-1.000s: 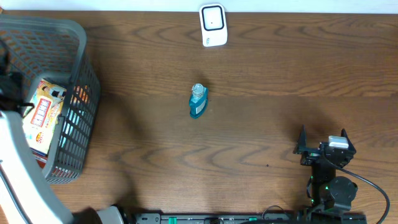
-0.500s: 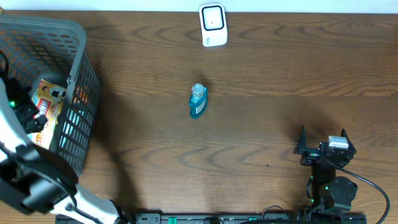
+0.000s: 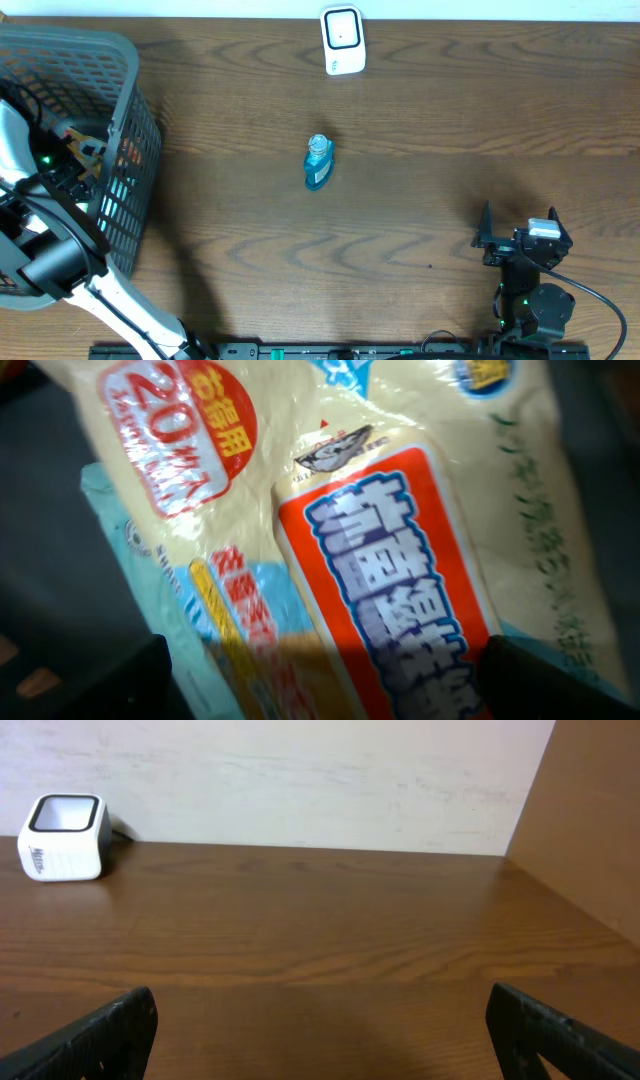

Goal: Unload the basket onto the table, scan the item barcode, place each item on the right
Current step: 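Release the bottle and reach the left gripper back into the basket, then grasp the white snack bag and place it beside the bottle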

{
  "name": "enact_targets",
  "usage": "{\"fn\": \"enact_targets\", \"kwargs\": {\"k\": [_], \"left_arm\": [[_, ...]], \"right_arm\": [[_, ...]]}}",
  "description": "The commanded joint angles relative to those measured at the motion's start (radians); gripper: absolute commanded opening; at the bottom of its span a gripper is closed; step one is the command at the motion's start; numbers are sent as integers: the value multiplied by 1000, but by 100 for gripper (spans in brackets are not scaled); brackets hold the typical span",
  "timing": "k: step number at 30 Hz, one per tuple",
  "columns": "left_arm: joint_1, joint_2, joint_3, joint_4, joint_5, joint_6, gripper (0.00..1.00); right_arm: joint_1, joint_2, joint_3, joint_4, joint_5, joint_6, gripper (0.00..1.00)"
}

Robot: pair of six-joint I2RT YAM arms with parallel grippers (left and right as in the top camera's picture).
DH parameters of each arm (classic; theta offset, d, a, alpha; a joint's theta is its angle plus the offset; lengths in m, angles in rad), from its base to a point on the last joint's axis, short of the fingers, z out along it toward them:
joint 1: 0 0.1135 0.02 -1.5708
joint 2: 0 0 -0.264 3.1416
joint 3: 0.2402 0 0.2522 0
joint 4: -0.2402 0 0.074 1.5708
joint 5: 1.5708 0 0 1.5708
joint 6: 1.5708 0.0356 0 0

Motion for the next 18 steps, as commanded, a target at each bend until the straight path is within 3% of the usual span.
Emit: {"fn": "enact_targets", "kwargs": {"k": [1,5,7,10,12,15,18], "left_arm": [[1,51,-4,-5,3,-12,97],[-1,97,-4,-5,3,27,96],[-5,114,-4,-6,3,59,80],[-11,127,-4,-6,3,114,44],[-13,126,-4,-6,5,143,25],[-9,115,5,-6,18,193,8],[2,86,20,-6,48,266,7]], "right_arm": [[-3,-5,-1,-3,-5,12,99],[-3,-5,-1,-3,-5,12,99],[-3,-5,-1,-3,-5,12,99],[-3,-5,-1,-3,-5,12,99],[-3,-5,-1,-3,-5,12,99],[-3,-5,-1,-3,-5,12,99],[-3,-5,-1,-3,-5,12,99]]}}
